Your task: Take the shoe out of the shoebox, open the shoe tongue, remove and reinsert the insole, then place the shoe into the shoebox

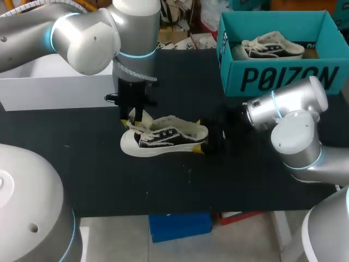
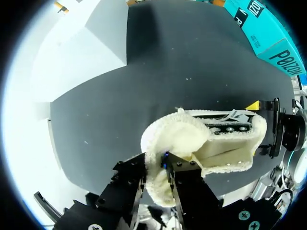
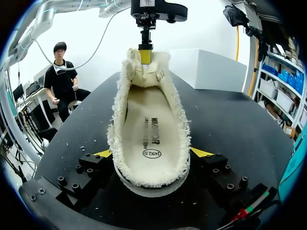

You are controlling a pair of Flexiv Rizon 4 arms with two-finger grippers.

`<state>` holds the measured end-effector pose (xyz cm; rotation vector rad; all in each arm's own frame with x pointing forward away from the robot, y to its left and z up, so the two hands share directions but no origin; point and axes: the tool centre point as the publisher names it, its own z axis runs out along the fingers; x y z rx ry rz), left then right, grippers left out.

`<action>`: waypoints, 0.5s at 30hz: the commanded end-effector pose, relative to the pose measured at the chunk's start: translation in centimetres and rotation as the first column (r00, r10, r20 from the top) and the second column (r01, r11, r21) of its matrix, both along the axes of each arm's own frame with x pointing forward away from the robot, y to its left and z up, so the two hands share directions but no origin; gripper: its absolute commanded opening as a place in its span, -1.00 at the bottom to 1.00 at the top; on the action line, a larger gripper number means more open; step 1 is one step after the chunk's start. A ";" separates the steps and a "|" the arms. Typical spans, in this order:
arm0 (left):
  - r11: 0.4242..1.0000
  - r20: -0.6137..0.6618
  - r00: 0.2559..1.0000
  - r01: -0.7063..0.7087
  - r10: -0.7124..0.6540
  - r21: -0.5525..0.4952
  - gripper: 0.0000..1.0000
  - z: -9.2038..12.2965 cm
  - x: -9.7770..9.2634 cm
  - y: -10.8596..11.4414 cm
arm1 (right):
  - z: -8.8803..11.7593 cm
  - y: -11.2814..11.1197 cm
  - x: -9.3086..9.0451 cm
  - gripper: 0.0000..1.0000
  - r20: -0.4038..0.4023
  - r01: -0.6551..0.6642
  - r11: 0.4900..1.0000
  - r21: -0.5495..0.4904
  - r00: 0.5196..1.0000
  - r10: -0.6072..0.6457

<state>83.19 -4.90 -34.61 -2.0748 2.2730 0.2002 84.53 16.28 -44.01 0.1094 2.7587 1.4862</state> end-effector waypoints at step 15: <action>0.766 0.063 0.783 0.620 -0.619 -0.173 0.62 6.8 1.2 -1.8 | -0.2 -0.2 0.0 -1.00 0.000 0.001 1.000 0.000 1.000 -0.001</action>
